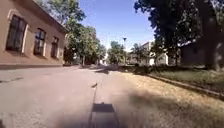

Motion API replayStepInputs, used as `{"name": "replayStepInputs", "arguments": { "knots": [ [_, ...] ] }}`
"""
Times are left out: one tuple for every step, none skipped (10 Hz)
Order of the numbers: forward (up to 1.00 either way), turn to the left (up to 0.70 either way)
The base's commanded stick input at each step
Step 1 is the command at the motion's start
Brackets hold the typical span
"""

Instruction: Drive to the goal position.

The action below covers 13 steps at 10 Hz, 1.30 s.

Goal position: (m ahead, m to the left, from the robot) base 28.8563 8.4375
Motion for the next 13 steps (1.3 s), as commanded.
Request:
{"name": "replayStepInputs", "arguments": {
  "knots": [
    [0.70,0.00],
    [0.70,0.00],
    [0.70,0.00],
    [0.70,0.00],
    [0.70,0.00],
    [0.70,0.00],
    [0.70,0.00],
    [0.70,0.00],
    [0.70,0.00],
    [0.70,0.00],
    [0.70,0.00],
    [0.70,0.00],
    [0.70,0.00]
  ]
}}
